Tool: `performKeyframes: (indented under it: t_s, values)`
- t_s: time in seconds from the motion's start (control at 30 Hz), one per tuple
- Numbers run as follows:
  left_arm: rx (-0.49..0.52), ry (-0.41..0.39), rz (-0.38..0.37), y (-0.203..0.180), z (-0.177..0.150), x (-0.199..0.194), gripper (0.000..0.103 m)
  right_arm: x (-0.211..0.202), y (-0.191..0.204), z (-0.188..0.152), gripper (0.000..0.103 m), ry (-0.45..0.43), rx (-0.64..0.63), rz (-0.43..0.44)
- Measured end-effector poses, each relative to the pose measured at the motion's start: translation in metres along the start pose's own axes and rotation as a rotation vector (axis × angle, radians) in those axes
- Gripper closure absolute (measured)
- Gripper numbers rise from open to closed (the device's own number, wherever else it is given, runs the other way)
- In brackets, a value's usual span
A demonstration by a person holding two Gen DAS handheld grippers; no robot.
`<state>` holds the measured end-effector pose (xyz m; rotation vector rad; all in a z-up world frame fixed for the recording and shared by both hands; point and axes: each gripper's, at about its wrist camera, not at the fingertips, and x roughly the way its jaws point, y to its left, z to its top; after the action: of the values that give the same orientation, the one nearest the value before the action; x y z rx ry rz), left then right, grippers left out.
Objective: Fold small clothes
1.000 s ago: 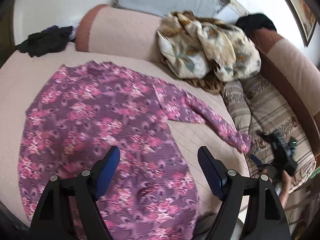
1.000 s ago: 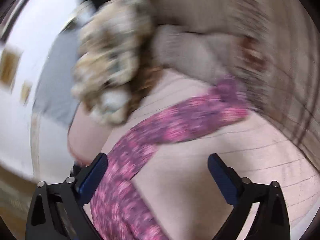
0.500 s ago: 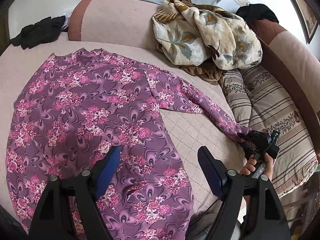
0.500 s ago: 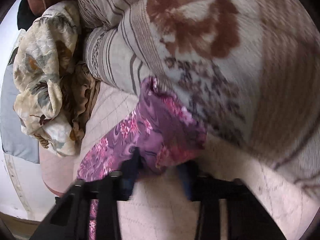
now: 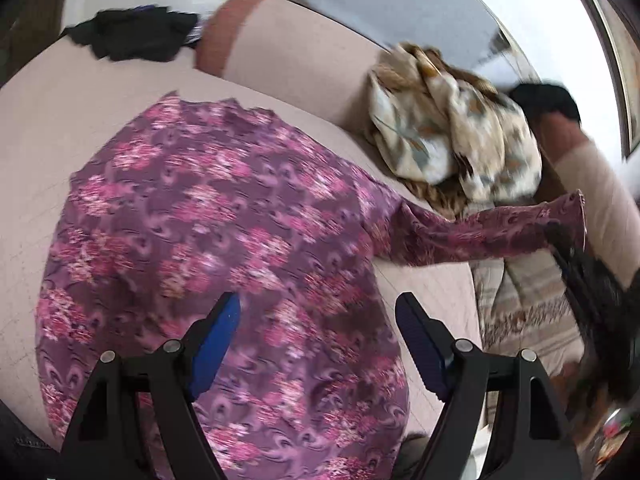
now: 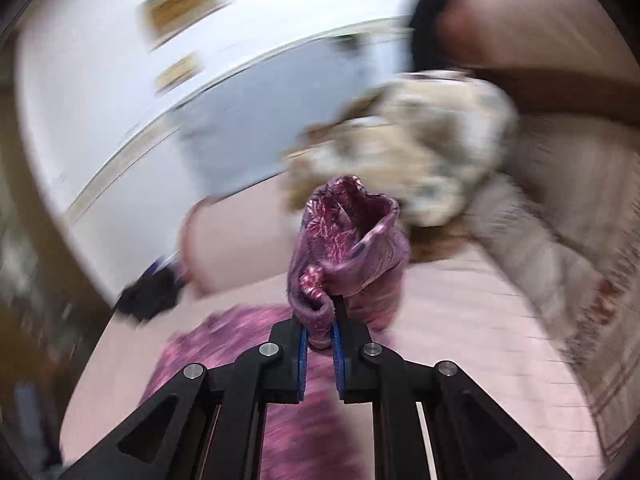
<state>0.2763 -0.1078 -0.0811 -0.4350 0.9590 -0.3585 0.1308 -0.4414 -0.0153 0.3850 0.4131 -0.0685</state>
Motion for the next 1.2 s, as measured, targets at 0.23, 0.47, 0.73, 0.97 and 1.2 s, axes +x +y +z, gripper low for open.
performKeyframes:
  t_s: [0.23, 0.47, 0.73, 0.97, 1.2]
  values:
    - [-0.178, 0.037, -0.021, 0.082, 0.021, 0.007, 0.024, 0.059, 0.133, -0.113, 0.089, 0.251, -0.34, 0.218]
    - [-0.284, 0.122, -0.05, 0.129, 0.02, 0.047, 0.024, 0.112, 0.141, -0.183, 0.051, 0.543, -0.388, 0.318]
    - [-0.204, 0.195, -0.039, 0.112, 0.005, 0.08, 0.024, 0.133, -0.008, -0.114, 0.027, 0.433, 0.219, 0.288]
    - [-0.073, 0.208, 0.1, 0.082, 0.0, 0.099, 0.09, 0.191, -0.089, -0.105, 0.041, 0.499, 0.575, 0.085]
    - [-0.081, 0.037, -0.047, 0.062, 0.024, -0.009, 0.094, 0.235, -0.092, -0.106, 0.095, 0.536, 0.604, 0.085]
